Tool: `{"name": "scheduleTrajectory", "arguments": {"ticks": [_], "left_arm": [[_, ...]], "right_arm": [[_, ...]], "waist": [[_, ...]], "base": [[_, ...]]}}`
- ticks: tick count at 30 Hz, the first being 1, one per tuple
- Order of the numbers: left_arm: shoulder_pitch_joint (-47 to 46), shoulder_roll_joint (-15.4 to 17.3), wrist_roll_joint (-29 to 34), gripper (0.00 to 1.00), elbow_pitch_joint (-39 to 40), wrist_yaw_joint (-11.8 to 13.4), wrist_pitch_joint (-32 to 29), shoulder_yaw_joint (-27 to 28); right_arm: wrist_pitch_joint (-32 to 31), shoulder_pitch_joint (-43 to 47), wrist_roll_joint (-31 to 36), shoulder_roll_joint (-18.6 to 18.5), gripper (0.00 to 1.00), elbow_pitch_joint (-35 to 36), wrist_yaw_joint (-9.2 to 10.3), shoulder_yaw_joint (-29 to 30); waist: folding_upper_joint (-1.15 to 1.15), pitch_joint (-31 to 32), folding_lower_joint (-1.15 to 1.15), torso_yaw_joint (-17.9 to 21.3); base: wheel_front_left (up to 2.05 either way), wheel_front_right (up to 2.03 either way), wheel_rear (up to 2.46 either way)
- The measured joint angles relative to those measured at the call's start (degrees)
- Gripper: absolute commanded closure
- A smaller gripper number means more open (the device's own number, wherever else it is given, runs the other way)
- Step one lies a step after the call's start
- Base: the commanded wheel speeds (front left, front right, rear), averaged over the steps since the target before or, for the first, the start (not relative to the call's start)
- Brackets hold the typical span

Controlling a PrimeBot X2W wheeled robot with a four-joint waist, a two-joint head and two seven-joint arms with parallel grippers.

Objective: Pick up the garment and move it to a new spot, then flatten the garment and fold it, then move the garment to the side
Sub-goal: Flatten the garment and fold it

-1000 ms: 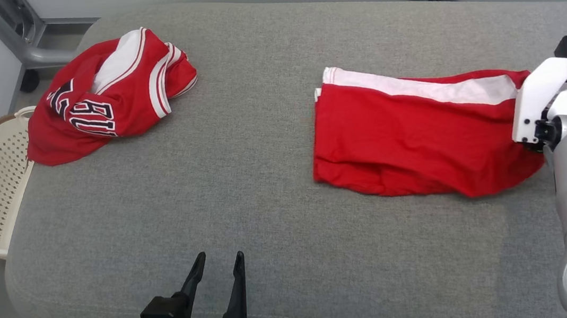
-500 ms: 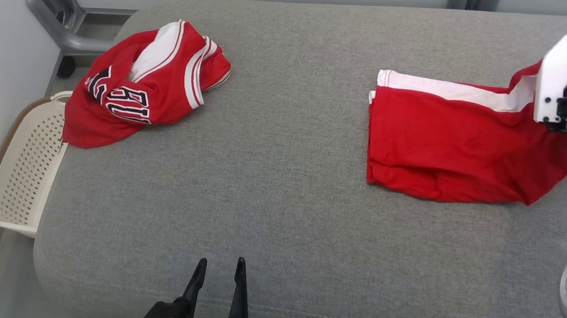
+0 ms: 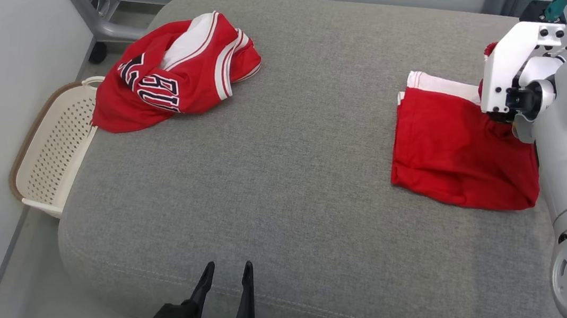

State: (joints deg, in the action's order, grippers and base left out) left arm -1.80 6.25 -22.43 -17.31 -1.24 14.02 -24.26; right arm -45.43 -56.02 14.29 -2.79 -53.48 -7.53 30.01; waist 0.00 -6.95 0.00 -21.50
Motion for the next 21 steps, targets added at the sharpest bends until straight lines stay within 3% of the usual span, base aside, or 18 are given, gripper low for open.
{"name": "scheduleTrajectory", "arguments": {"ticks": [21], "left_arm": [[0.1,-1.0,-0.3,0.0,-1.1,-0.5,0.2,-2.9]], "right_arm": [[8.4,-1.4,9.8,0.0,1.0,-7.1,0.0,6.7]], "waist": [[0.0,-1.8,0.0,-6.9]], "base": [[0.0,0.0,0.0]]}}
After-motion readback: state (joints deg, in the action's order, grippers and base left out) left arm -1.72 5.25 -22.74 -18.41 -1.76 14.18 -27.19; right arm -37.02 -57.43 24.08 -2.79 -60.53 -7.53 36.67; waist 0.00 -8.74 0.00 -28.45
